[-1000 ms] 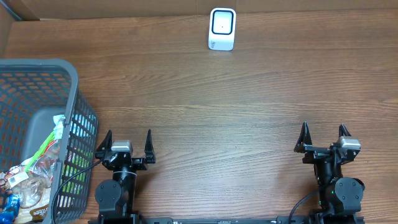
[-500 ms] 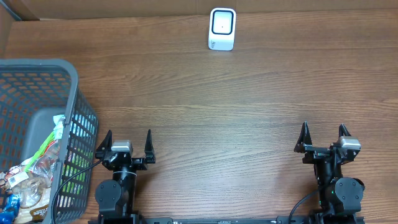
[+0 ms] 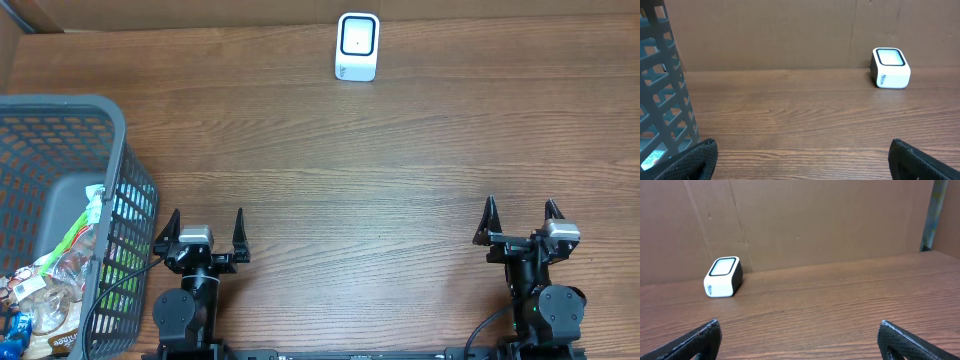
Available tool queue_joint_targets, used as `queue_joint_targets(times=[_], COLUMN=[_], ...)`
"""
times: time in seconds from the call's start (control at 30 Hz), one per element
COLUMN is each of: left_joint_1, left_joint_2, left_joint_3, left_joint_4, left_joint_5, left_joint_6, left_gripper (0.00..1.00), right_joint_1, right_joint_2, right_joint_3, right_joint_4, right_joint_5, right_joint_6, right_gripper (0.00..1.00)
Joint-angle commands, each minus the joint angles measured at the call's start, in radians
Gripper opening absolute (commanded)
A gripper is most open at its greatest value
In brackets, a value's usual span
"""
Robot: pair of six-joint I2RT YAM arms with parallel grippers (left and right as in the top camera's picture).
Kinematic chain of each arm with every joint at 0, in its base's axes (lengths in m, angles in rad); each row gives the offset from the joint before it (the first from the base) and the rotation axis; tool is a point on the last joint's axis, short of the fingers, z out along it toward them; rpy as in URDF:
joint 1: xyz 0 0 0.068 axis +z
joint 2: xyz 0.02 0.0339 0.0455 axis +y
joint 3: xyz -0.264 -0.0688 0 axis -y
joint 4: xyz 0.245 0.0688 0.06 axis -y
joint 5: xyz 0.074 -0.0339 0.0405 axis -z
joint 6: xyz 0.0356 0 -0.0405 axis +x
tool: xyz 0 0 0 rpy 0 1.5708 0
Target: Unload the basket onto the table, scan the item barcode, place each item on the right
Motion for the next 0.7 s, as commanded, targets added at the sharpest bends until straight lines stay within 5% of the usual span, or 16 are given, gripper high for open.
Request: queue_joint_targets(times=[0.0,0.67], left_joint_1=[0.011,0.011], left_joint_2=[-0.011,-0.011], left_joint_3=[-0.005,-0.005], left_joint_4=[0.000,0.008], left_joint_5=[-0.011,0.050], left_joint_6=[0.022,0.011], left_gripper=[1.00,1.00], right_joint_1=[-0.004,-0.004], right_joint_2=[-0.010,-0.010], right_joint_3=[-0.010,-0.010], right_joint_4=[0.006,-0.003], right_joint_5=[0.007,-0.114], right_joint_6=[-0.003,0.035], right_gripper=[1.00,1.00])
